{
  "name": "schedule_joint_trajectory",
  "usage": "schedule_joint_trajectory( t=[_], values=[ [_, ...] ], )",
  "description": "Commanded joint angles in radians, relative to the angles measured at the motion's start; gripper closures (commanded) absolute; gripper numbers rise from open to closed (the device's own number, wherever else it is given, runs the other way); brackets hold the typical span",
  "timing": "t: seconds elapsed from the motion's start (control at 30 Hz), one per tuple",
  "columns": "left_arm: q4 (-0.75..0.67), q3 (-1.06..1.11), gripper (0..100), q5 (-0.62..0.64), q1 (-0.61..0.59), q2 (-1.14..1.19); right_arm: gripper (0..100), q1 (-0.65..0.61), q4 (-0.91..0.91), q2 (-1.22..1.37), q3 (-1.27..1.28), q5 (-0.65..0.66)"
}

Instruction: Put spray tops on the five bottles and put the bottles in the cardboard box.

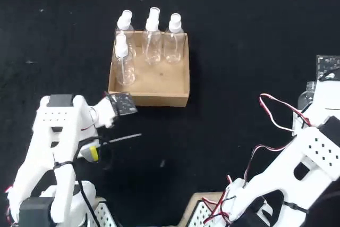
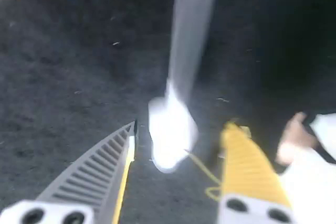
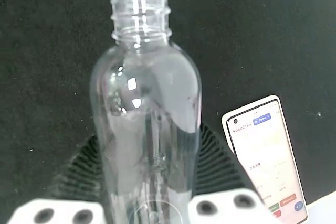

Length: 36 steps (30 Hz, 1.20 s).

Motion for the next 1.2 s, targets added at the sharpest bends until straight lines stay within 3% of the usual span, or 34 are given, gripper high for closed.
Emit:
schedule_joint_trajectory(
  t=[0.0, 0.13, 0.3, 0.47, 0.57, 0.67, 0.73, 0.83, 1.03, 1.17],
  values=[
    [-0.121, 0.005, 74, 0.012, -0.024, -0.037, 98.7, -0.018, 0.014, -0.004, -0.033, 0.002],
    [-0.141, -0.074, 74, 0.109, -0.027, -0.046, 98.7, -0.017, 0.012, -0.004, -0.033, 0.002],
    [0.018, -0.344, 74, 0.385, -0.093, -0.046, 98.7, -0.018, 0.009, -0.004, -0.033, 0.002],
    [0.167, -0.357, 74, 0.924, -0.159, -0.031, 98.7, -0.020, 0.006, -0.004, -0.041, 0.005],
    [0.189, -0.263, 74, 1.329, -0.170, -0.038, 98.7, -0.043, 0.005, -0.004, -0.042, 0.011],
    [0.187, -0.206, 74, 1.613, -0.162, -0.038, 98.7, -0.072, 0.005, -0.004, -0.041, 0.011],
    [0.187, -0.176, 74, 1.691, -0.130, -0.038, 98.7, -0.086, 0.005, -0.004, -0.042, 0.009],
    [0.189, -0.102, 74, 1.692, -0.105, -0.031, 98.7, -0.097, 0.005, -0.004, -0.039, 0.006],
    [0.180, -0.033, 74, 1.820, -0.104, -0.028, 98.7, -0.095, 0.005, -0.004, -0.038, 0.006],
    [0.072, 0.015, 74, 1.895, -0.105, -0.028, 98.7, -0.095, 0.008, -0.004, -0.038, 0.005]
  ],
)
